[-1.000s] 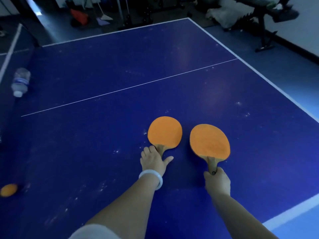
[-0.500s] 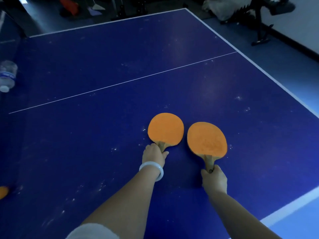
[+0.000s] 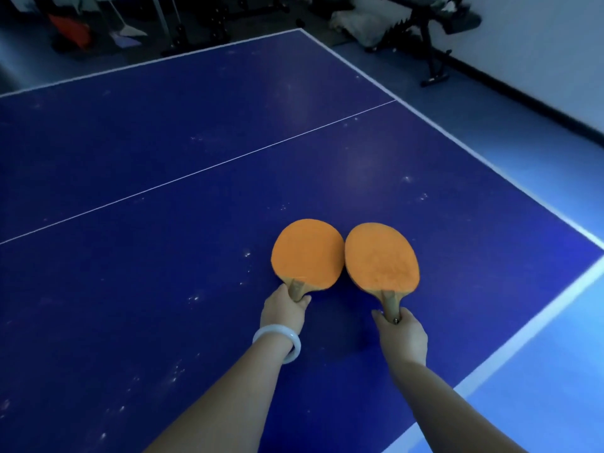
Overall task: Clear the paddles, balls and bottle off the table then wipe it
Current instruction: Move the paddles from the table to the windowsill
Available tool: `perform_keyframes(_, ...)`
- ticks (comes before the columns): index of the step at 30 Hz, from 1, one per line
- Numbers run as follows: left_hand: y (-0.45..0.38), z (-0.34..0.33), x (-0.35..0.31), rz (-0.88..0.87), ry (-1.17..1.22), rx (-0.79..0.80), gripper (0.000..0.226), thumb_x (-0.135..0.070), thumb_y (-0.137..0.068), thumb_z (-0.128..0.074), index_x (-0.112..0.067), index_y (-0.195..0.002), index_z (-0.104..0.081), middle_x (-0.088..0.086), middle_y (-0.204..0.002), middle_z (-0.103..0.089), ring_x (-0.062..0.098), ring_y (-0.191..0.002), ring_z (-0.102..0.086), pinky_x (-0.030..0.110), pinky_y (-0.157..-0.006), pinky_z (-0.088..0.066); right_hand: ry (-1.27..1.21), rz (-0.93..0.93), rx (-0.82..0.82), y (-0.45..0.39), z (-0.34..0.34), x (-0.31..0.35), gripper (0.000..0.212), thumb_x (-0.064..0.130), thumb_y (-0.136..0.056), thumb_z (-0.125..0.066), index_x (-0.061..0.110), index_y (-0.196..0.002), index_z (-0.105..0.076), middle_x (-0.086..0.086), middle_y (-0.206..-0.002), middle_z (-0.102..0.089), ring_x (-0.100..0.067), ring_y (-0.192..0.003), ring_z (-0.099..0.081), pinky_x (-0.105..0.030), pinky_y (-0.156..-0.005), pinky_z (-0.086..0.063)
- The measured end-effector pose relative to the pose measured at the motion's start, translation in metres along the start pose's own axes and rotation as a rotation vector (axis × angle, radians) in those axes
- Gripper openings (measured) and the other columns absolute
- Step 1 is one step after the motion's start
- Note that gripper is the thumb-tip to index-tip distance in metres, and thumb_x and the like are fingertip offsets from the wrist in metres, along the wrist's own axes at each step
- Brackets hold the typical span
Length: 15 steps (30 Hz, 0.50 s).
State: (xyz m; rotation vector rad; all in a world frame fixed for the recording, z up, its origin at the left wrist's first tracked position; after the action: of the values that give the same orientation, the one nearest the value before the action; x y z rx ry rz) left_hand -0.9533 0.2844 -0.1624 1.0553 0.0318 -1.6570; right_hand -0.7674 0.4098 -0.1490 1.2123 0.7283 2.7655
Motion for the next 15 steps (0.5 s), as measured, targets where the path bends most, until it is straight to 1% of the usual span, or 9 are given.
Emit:
perform_keyframes(2, 0.012, -0.007, -0.009, -0.043, -0.032, 0.042, 0.027, -0.041, -0.091, -0.062, -0.018, -0.083, -0.050, -0.002, -0.078, -0.056, 0.013, -0.060, -0.050, 0.027, -0.052, -0.040, -0.034, -0.012, -0.035, 0.005, 0.015, -0.010, 0.036, 0.034, -0.089, -0.066, 0.009, -0.073, -0.046, -0.001, -0.062, -0.045, -0.015, -0.052, -0.037, -0.030, -0.046, -0.033)
perform_keyframes(5, 0.033, -0.021, -0.027, -0.098, -0.079, 0.108, 0.028, -0.042, -0.092, -0.062, -0.017, -0.084, -0.050, 0.000, -0.082, -0.057, 0.016, -0.064, -0.055, 0.033, -0.055, -0.050, -0.050, -0.033, -0.089, 0.012, 0.041, -0.028, 0.036, 0.035, -0.089, -0.065, 0.009, -0.073, -0.046, -0.001, -0.061, -0.045, -0.016, -0.051, -0.038, -0.030, -0.046, -0.033)
perform_keyframes(8, 0.060, -0.041, -0.049, -0.161, -0.100, 0.177, 0.029, -0.042, -0.092, -0.061, -0.015, -0.087, -0.052, 0.003, -0.085, -0.061, 0.024, -0.070, -0.063, 0.042, -0.065, -0.058, -0.076, -0.056, -0.151, 0.016, 0.073, -0.051, 0.034, 0.034, -0.090, -0.064, 0.009, -0.073, -0.047, -0.001, -0.058, -0.044, -0.016, -0.049, -0.038, -0.028, -0.044, -0.031)
perform_keyframes(12, 0.106, -0.082, -0.074, -0.271, -0.136, 0.271, 0.029, -0.040, -0.092, -0.062, -0.014, -0.085, -0.052, 0.005, -0.084, -0.061, 0.023, -0.067, -0.061, 0.044, -0.066, -0.058, -0.136, -0.096, -0.258, 0.030, 0.125, -0.095, 0.035, 0.034, -0.090, -0.065, 0.013, -0.069, -0.047, 0.003, -0.053, -0.042, -0.011, -0.042, -0.035, -0.025, -0.041, -0.028)
perform_keyframes(14, 0.134, -0.110, -0.083, -0.311, -0.163, 0.327, 0.028, -0.039, -0.092, -0.062, -0.014, -0.085, -0.052, 0.005, -0.082, -0.061, 0.022, -0.064, -0.059, 0.041, -0.063, -0.056, -0.175, -0.126, -0.320, 0.042, 0.156, -0.123, 0.035, 0.034, -0.089, -0.066, 0.015, -0.068, -0.046, 0.005, -0.051, -0.041, -0.008, -0.038, -0.033, -0.022, -0.039, -0.026)
perform_keyframes(15, 0.150, -0.126, -0.086, -0.333, -0.177, 0.357, 0.028, -0.039, -0.091, -0.062, -0.014, -0.085, -0.052, 0.005, -0.081, -0.061, 0.021, -0.062, -0.058, 0.039, -0.061, -0.054, -0.200, -0.144, -0.346, 0.050, 0.171, -0.139, 0.035, 0.033, -0.090, -0.065, 0.015, -0.068, -0.046, 0.005, -0.051, -0.041, -0.009, -0.039, -0.034, -0.023, -0.040, -0.027)
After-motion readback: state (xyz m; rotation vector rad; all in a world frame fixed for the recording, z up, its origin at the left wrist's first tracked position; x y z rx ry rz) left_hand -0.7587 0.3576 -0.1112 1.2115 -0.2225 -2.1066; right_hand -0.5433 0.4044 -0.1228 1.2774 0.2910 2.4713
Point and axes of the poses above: each hand's wrist, its own y-axis away from the middle knuckle, its own z-axis out of the back of the hand, x = y × z, the point moved 3 cm from there along -y, towards the middle knuckle
